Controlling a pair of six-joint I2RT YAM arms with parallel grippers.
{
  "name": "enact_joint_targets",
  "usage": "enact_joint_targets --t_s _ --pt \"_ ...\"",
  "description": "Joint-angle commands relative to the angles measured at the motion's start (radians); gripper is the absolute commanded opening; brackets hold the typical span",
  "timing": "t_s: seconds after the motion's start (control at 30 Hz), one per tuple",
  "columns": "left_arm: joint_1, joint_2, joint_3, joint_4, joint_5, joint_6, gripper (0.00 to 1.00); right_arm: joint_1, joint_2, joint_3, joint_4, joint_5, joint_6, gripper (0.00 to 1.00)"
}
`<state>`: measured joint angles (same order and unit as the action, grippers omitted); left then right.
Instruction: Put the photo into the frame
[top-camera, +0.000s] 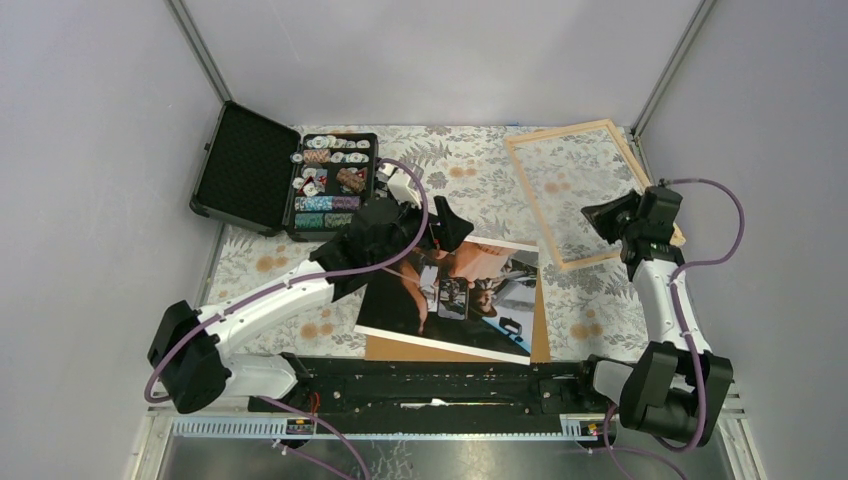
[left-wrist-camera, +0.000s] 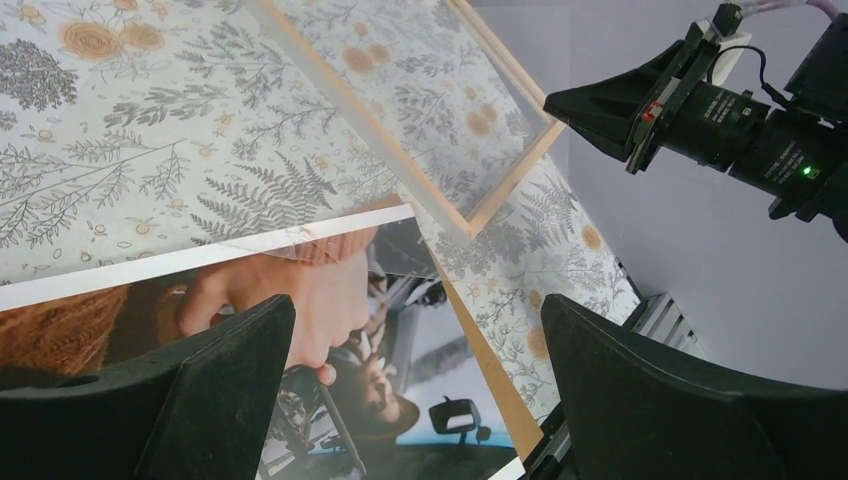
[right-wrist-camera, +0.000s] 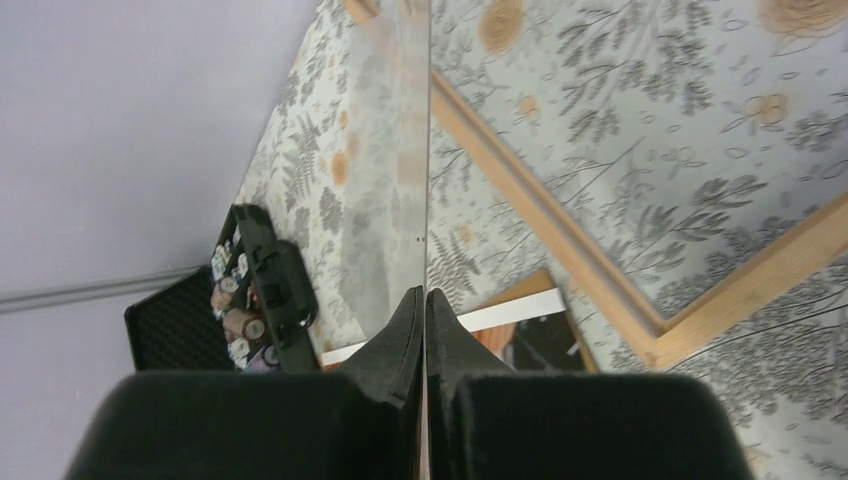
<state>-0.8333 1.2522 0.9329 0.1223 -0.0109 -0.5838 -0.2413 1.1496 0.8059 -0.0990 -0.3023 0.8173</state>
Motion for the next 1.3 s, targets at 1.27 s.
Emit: enact_joint_targets --t_s 1.27 --pt "-0.004 0.064 0.047 0.024 0.006 0.018 0.99 -0.199 0.632 -0.126 0.651 -0.448 0.046 0.39"
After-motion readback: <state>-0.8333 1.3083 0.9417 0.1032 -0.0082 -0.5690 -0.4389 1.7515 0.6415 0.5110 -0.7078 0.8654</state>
